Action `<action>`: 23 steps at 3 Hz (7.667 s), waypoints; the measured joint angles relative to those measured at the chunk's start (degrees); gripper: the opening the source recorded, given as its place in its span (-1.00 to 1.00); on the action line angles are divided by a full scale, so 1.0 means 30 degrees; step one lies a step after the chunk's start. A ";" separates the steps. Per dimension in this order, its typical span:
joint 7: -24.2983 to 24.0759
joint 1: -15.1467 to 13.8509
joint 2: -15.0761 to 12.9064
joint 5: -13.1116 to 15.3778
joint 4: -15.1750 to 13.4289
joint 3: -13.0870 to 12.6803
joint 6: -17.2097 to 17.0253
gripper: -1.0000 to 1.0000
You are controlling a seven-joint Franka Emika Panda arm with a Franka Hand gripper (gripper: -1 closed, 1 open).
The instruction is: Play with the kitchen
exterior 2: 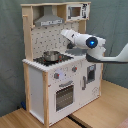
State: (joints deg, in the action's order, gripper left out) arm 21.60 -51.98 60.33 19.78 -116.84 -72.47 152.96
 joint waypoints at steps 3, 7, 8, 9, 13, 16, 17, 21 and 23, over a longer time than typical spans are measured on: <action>-0.2532 -0.0893 -0.0446 -0.3074 0.2896 -0.1687 -0.3306 1.00; -0.3674 -0.2008 -0.0520 -0.9464 0.5674 -0.2912 -0.7698 1.00; -0.3677 -0.2407 -0.0558 -1.1189 0.5938 -0.2909 -0.8571 1.00; -0.3657 -0.3022 -0.0713 -1.3064 0.6307 -0.2914 -0.9395 1.00; -0.3679 -0.6358 -0.2098 -1.7463 1.0420 -0.4613 -1.2797 1.00; -0.3584 -0.9227 -0.2819 -1.8683 1.3437 -0.6363 -1.6445 1.00; -0.3383 -1.0055 -0.3089 -1.9080 1.4024 -0.7179 -1.7888 1.00; -0.2825 -1.3417 -0.3506 -1.9784 1.8652 -0.9228 -2.2406 1.00; -0.3497 -1.2879 -0.3519 -1.7466 2.0847 -0.8006 -2.4404 1.00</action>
State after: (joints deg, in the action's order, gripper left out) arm 11.11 -90.62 49.77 -32.62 -54.30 -96.49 79.75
